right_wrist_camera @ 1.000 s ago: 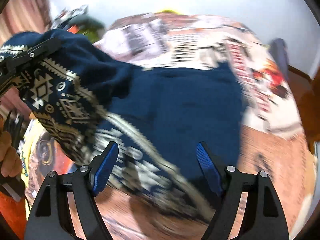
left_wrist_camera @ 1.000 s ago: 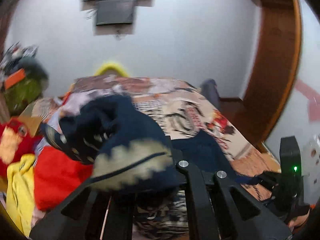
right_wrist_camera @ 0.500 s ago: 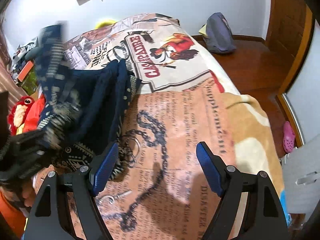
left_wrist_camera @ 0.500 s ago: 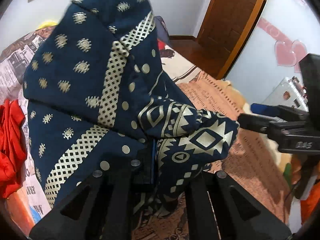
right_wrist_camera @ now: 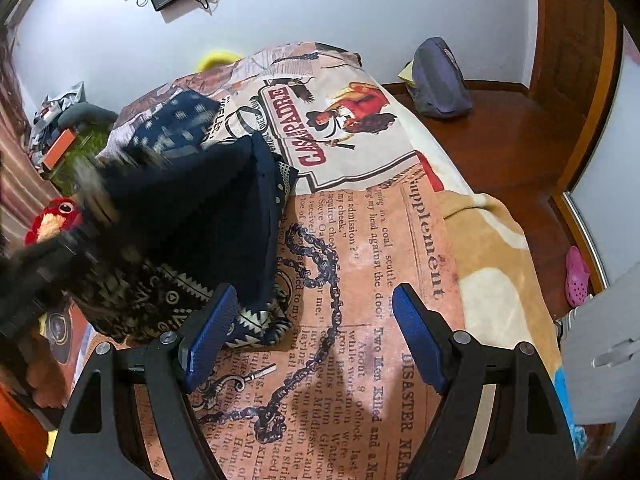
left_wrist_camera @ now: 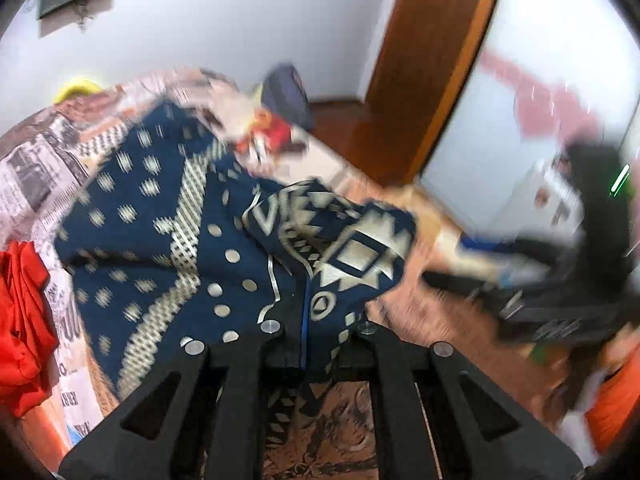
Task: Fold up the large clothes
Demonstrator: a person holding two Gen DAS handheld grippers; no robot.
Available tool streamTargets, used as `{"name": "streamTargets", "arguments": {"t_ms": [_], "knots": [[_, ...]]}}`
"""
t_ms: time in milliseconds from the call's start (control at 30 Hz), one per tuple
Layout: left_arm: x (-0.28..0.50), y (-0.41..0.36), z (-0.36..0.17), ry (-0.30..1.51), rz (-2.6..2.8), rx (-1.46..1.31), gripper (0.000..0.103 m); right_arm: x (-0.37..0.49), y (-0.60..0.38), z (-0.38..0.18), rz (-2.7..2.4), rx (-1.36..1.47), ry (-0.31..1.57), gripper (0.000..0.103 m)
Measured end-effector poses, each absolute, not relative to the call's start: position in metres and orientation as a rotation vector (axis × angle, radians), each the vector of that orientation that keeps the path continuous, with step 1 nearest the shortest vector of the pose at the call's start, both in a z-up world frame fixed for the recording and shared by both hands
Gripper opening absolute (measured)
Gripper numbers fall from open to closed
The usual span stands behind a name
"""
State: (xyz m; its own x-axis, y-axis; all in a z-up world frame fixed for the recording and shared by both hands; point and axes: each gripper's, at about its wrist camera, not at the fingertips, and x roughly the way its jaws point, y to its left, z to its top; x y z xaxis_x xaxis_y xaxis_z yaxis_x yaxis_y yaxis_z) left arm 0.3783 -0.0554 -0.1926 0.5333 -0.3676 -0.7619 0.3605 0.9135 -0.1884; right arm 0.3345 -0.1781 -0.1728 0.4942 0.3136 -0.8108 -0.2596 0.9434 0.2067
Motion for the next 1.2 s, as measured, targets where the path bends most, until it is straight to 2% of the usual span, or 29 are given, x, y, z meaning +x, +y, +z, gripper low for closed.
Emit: {"name": "streamTargets", "arguments": {"t_ms": [33, 100, 167, 200, 267, 300, 333, 400, 567, 767, 1067, 1200], "knots": [[0.379, -0.061, -0.206, 0.948, -0.422, 0.017, 0.012, 0.335, -0.178, -0.173, 0.344, 0.058, 0.996, 0.077], [0.38, -0.063, -0.222, 0.991, -0.396, 0.04, 0.014, 0.333, -0.18, -0.172, 0.335, 0.05, 1.002, 0.077], [0.375, -0.059, -0.222, 0.981, -0.39, 0.033, 0.019, 0.331, -0.182, -0.169, 0.334, 0.046, 1.003, 0.077], [0.373, -0.057, -0.217, 0.978, -0.395, 0.022, 0.025, 0.329, -0.183, -0.166, 0.338, 0.046, 0.997, 0.077], [0.366, -0.051, -0.205, 0.97, -0.407, 0.0, 0.037, 0.328, -0.182, -0.16, 0.347, 0.039, 0.989, 0.077], [0.362, -0.048, -0.199, 0.965, -0.406, 0.0, 0.051, 0.327, -0.181, -0.157, 0.35, 0.035, 0.983, 0.077], [0.359, -0.048, -0.194, 0.962, -0.403, 0.004, 0.07, 0.327, -0.179, -0.154, 0.353, 0.032, 0.976, 0.077], [0.343, -0.04, -0.176, 0.918, -0.386, 0.007, 0.078, 0.327, -0.173, -0.146, 0.371, 0.031, 0.955, 0.077], [0.329, 0.004, -0.151, 0.851, -0.275, 0.003, 0.085, 0.336, -0.146, -0.132, 0.448, 0.018, 0.913, 0.077], [0.355, 0.078, -0.167, 0.88, -0.064, -0.019, 0.087, 0.359, -0.099, -0.139, 0.525, -0.049, 0.929, 0.077], [0.446, 0.14, -0.228, 0.993, 0.068, -0.141, 0.086, 0.389, -0.053, -0.201, 0.593, -0.203, 1.039, 0.077], [0.48, 0.142, -0.233, 0.995, 0.018, -0.173, 0.089, 0.394, -0.073, -0.225, 0.61, -0.104, 1.084, 0.078]]}}
